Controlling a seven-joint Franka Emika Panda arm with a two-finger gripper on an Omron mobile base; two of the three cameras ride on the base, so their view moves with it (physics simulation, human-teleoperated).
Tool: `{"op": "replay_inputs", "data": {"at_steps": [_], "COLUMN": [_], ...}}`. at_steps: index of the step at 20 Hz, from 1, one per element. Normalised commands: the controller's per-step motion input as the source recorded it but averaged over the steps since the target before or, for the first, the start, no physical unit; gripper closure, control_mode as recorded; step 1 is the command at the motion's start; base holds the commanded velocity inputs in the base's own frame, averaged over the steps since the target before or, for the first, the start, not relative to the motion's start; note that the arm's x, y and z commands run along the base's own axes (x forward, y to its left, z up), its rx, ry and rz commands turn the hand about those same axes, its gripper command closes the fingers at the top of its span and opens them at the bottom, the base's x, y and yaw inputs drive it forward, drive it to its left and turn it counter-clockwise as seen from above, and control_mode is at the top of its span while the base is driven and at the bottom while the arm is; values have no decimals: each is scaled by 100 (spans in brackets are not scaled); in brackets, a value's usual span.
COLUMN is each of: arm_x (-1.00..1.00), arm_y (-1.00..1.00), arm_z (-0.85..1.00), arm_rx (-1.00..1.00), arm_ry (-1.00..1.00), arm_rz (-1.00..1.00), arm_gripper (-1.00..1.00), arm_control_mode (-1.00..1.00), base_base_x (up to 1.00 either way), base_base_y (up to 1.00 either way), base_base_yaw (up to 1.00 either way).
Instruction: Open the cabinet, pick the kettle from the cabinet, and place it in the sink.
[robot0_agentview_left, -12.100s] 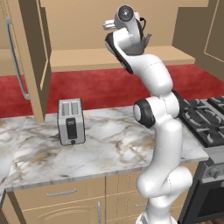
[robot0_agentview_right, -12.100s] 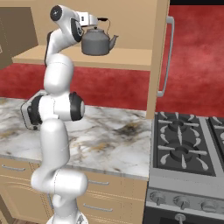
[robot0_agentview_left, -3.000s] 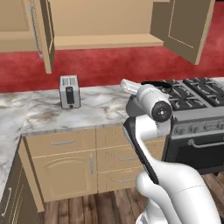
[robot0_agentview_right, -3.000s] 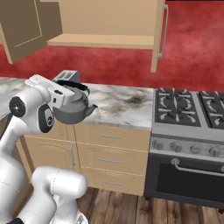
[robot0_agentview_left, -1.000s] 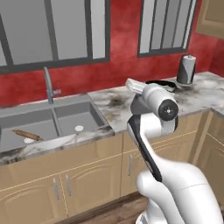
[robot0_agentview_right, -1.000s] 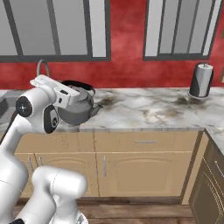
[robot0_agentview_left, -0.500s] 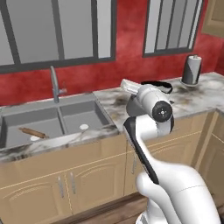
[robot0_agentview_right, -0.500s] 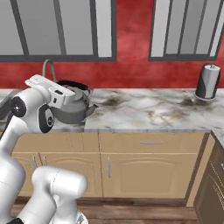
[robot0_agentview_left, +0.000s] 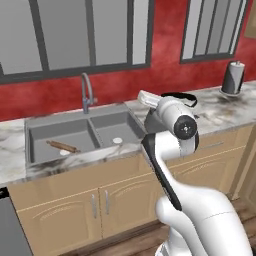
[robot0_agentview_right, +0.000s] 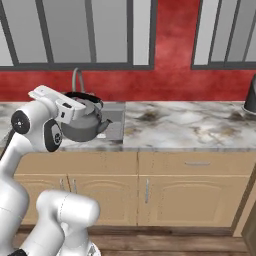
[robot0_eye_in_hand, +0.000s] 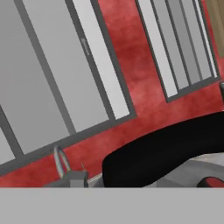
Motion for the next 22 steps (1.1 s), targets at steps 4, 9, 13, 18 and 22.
{"op": "replay_inputs", "data": {"at_steps": [4,9,13,18,22], "arm_x": [0,0,0,0,0], "arm_y": [0,0,0,0,0], "arm_z": [0,0,0,0,0], "arm_rx": [0,0,0,0,0], "arm_ry": [0,0,0,0,0], "arm_rz": [0,0,0,0,0], "arm_gripper": [100,100,100,100,100], "arm_control_mode": [100,100,100,100,100], "base_base_x": [-1,3,11,35,38], "base_base_y": [69,70,70,53,23], "base_base_yaw": [1,0,0,3,8]}}
